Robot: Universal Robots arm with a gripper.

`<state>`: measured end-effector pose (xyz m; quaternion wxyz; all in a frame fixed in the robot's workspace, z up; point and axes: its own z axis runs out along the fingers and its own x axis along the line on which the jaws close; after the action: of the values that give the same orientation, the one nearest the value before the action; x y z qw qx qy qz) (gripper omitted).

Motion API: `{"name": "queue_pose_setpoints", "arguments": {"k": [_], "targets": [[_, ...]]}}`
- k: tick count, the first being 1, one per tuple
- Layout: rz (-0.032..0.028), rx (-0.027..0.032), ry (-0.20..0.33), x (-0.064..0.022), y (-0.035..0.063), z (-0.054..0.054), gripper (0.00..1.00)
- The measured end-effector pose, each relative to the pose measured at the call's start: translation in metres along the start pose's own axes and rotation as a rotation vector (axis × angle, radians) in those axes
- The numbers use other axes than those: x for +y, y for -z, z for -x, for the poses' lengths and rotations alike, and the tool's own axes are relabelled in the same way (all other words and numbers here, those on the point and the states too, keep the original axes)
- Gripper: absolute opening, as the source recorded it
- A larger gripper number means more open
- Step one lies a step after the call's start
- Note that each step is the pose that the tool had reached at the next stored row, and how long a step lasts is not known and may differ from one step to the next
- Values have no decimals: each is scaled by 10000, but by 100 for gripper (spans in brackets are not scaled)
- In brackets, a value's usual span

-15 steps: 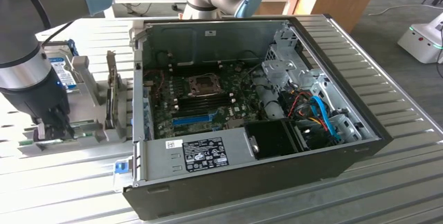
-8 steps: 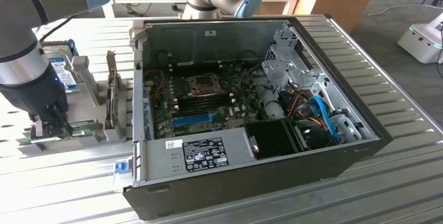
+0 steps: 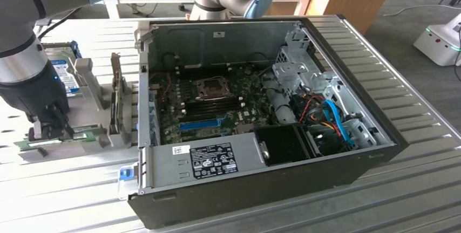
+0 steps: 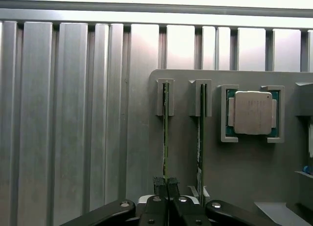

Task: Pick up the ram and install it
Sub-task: 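Pick up the ram and move it above insertion slot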

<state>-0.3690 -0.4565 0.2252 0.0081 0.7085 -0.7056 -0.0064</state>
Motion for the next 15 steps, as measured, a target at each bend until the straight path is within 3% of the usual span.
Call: {"name": "queue_pose_setpoints", "arguments": {"k": [7, 15], "targets": [[1, 0, 0, -1, 101, 0, 12], [10, 0, 0, -10, 281, -1, 12]]}}
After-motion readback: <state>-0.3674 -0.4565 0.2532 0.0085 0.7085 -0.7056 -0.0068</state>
